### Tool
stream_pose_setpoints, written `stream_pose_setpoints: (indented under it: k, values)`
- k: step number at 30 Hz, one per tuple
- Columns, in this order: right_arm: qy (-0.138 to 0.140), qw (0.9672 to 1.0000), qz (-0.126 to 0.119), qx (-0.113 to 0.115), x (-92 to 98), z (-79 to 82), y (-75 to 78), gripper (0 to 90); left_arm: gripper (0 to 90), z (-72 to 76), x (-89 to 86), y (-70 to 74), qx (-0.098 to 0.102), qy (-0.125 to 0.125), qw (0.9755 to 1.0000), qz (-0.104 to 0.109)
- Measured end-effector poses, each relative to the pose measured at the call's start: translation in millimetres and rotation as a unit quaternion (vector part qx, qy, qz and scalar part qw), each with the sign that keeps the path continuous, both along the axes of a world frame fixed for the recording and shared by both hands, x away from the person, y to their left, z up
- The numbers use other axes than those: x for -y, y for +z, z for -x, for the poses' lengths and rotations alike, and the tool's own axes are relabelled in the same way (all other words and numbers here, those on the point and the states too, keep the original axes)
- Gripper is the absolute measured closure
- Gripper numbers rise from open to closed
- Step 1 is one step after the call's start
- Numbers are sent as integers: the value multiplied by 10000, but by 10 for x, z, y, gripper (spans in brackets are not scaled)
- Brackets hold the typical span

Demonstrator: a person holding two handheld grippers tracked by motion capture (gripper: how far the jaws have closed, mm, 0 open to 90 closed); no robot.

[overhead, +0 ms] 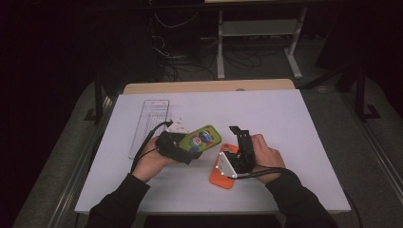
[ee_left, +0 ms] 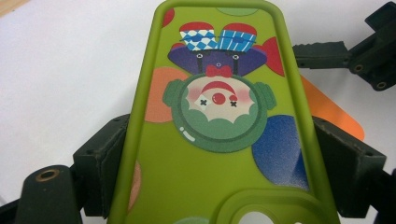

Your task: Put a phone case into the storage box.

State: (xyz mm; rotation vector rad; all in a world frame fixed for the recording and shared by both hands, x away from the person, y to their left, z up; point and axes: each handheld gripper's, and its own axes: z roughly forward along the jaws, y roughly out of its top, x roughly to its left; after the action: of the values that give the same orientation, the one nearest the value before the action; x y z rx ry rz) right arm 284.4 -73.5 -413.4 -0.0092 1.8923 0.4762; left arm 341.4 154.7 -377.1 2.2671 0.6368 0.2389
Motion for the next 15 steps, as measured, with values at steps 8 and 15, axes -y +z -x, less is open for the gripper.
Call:
stream_pose_setpoints:
  k: [8, 15]
  values:
    - [219, 9994, 151, 224, -148, -32, 23, 51, 152, -3, 6, 10, 24, 79, 10000, -3]
    - [366, 9978, 398, 383, -255, 8, -64, 91, 152, -8, 1, 15, 52, 48, 10000, -68]
